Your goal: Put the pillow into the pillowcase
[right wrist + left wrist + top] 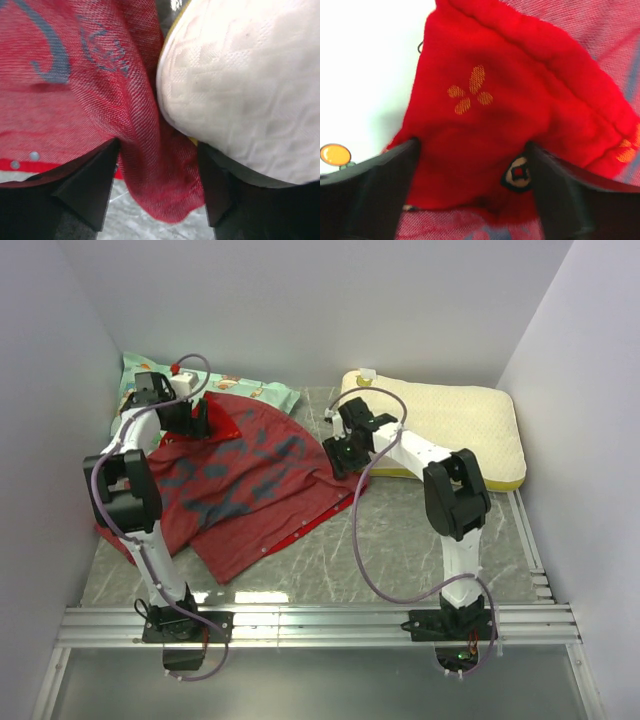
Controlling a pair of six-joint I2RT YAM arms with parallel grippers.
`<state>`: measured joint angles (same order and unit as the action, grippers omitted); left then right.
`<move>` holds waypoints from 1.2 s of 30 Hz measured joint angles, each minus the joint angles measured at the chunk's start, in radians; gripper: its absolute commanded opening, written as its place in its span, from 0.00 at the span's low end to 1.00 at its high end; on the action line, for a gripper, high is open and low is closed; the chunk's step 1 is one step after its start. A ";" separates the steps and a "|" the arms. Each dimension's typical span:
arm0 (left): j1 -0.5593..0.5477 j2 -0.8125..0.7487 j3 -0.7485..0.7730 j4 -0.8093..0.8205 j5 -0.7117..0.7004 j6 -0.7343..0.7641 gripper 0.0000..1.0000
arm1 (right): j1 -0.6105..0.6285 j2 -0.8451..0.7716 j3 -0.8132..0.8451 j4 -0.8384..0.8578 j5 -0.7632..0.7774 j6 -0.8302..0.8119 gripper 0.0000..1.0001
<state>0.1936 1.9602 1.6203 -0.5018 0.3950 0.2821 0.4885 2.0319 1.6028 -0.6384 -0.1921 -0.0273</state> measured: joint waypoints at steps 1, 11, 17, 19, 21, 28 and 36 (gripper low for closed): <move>-0.006 0.022 0.001 0.010 -0.013 -0.016 0.73 | 0.003 0.012 0.000 0.000 0.004 -0.006 0.52; 0.019 -0.012 0.072 -0.050 -0.023 -0.061 0.00 | 0.025 -0.057 -0.037 -0.021 0.016 -0.047 0.00; 0.270 -0.383 -0.049 -0.066 0.062 -0.173 0.00 | 0.027 -0.386 -0.127 0.001 -0.032 -0.103 0.00; 0.405 -0.554 -0.090 -0.080 0.116 -0.206 0.00 | 0.034 -0.492 -0.150 0.058 -0.078 -0.122 0.00; 0.511 -0.734 -0.132 -0.093 0.142 -0.220 0.00 | 0.050 -0.597 -0.170 0.111 -0.114 -0.154 0.00; 0.624 -1.181 -0.183 -0.042 0.058 -0.221 0.00 | 0.043 -0.803 -0.187 0.097 -0.169 -0.244 0.00; 0.628 -1.164 -0.029 -0.019 -0.071 -0.250 0.00 | 0.077 -0.845 -0.081 0.039 -0.218 -0.286 0.00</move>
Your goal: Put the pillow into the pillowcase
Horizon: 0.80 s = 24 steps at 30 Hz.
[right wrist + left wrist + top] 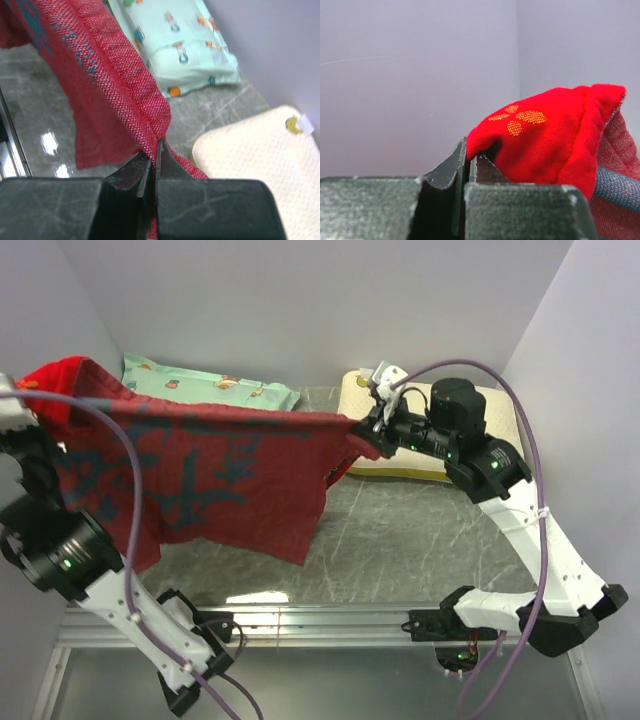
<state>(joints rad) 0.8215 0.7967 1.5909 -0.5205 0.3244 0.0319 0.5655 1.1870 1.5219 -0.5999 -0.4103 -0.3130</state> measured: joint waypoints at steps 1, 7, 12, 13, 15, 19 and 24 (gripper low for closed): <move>0.000 0.031 0.014 0.006 -0.002 0.001 0.00 | 0.005 0.013 0.027 0.000 -0.003 0.000 0.00; -0.003 0.257 0.061 0.040 0.026 0.010 0.00 | 0.020 0.234 0.225 0.039 -0.021 -0.003 0.00; -0.055 0.456 0.002 0.095 0.037 0.044 0.00 | 0.021 0.575 0.426 0.056 0.006 0.010 0.00; -0.074 0.498 -0.018 0.106 0.037 0.058 0.00 | 0.019 0.647 0.460 0.051 0.023 0.016 0.00; -0.126 0.584 -0.068 0.124 0.032 0.086 0.00 | 0.016 0.779 0.512 0.050 0.054 0.030 0.00; -0.234 0.766 -0.115 0.146 -0.032 0.140 0.08 | 0.002 0.997 0.619 0.032 0.127 0.059 0.18; -0.312 1.094 0.129 0.035 -0.103 0.154 0.63 | -0.024 1.147 0.761 -0.031 0.198 0.072 0.97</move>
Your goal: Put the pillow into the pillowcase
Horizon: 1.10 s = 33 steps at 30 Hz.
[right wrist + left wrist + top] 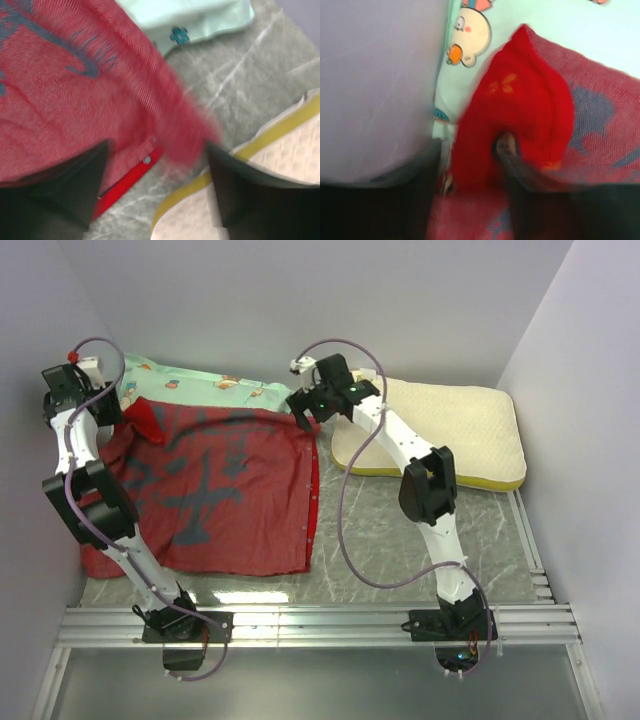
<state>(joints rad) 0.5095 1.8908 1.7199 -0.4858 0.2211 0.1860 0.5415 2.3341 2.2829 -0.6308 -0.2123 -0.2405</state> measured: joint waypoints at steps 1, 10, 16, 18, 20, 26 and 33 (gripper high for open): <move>0.000 0.056 0.059 -0.016 -0.004 -0.006 0.66 | -0.011 -0.011 -0.010 -0.011 0.002 -0.005 0.98; 0.013 -0.055 0.080 -0.178 0.164 0.000 0.96 | -0.301 -0.328 -0.247 -0.123 -0.008 -0.135 1.00; -0.075 -0.254 -0.053 -0.284 0.358 0.100 0.97 | -0.486 -0.240 -0.150 -0.224 0.028 -0.299 1.00; -0.119 -0.306 -0.127 -0.309 0.402 0.122 0.97 | -0.505 -0.145 -0.081 -0.249 0.040 -0.344 1.00; -0.154 -0.335 -0.188 -0.332 0.428 0.139 0.97 | -0.511 -0.045 -0.042 -0.274 0.051 -0.391 1.00; -0.201 -0.353 -0.306 -0.371 0.436 0.166 0.95 | -0.508 0.043 -0.179 -0.347 0.050 -0.526 0.70; -0.264 -0.364 -0.351 -0.348 0.413 0.164 0.93 | -0.507 -0.228 -0.603 -0.430 -0.032 -0.562 0.52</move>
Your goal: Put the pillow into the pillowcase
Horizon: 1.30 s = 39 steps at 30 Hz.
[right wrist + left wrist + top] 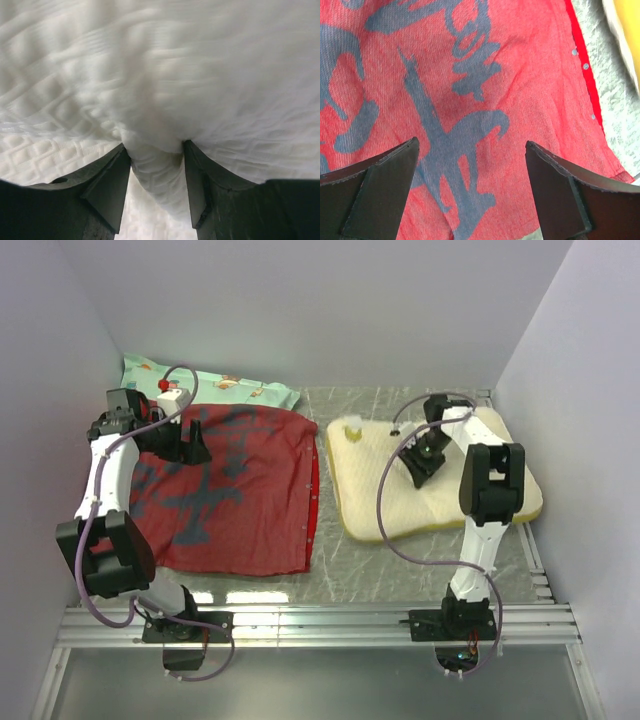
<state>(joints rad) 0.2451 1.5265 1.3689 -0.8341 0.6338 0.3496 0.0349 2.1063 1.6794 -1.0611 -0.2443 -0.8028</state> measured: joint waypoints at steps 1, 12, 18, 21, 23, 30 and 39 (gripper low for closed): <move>-0.007 0.000 0.000 0.007 -0.002 -0.003 0.93 | 0.001 -0.027 -0.044 -0.031 -0.030 0.017 0.55; -0.106 0.018 -0.001 0.032 0.024 -0.023 0.97 | 0.040 -0.197 -0.010 -0.145 -0.226 0.103 1.00; -0.312 0.014 -0.108 0.138 0.132 -0.143 0.97 | 0.064 -0.483 -0.177 -0.042 -0.208 -0.218 1.00; -0.468 0.015 -0.228 0.272 0.180 -0.316 0.95 | 0.099 -0.597 -0.328 0.006 -0.228 -0.364 1.00; -0.562 0.035 -0.276 0.350 0.202 -0.422 0.93 | 0.119 -0.624 -0.400 0.029 -0.239 -0.425 1.00; -0.741 0.311 -0.188 0.599 0.241 -0.714 0.82 | 0.145 -0.599 -0.468 0.106 -0.287 -0.506 1.00; -0.731 0.501 -0.006 0.643 0.237 -0.805 0.80 | 0.193 -0.495 -0.462 0.266 -0.376 -0.491 1.00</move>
<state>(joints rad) -0.4854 2.0277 1.3628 -0.1913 0.8707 -0.4553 0.2279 1.6115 1.2179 -0.7956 -0.6201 -1.2938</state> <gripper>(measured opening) 0.805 0.997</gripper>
